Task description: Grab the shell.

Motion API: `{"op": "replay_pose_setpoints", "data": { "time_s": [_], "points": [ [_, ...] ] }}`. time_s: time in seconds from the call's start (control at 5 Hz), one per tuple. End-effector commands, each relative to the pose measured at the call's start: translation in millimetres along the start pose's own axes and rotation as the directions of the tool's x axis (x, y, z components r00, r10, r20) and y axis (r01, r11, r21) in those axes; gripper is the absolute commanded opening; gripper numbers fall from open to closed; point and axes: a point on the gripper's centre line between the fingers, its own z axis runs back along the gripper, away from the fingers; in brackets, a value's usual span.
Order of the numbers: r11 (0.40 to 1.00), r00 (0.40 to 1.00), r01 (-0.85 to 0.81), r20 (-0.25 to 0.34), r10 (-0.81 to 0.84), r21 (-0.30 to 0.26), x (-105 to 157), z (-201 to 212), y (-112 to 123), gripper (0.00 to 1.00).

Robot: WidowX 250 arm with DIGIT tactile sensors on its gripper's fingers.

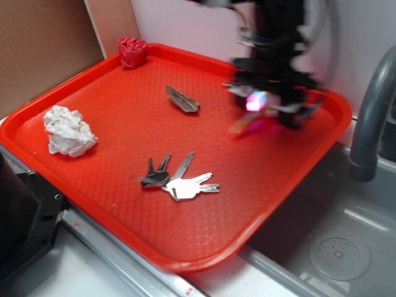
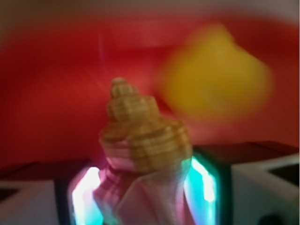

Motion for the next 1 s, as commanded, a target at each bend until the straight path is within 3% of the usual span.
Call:
{"op": "replay_pose_setpoints", "data": {
  "time_s": [0.0, 0.4, 0.8],
  "points": [
    [0.991, 0.997, -0.075, -0.016, 0.073, -0.115, -46, 110, 56, 0.0],
    [0.979, 0.983, -0.176, -0.074, 0.17, -0.099, -78, 127, 113, 0.0],
    [0.984, 0.984, -0.175, -0.002, 0.175, 0.029, -57, 134, 134, 0.0]
  ]
}}
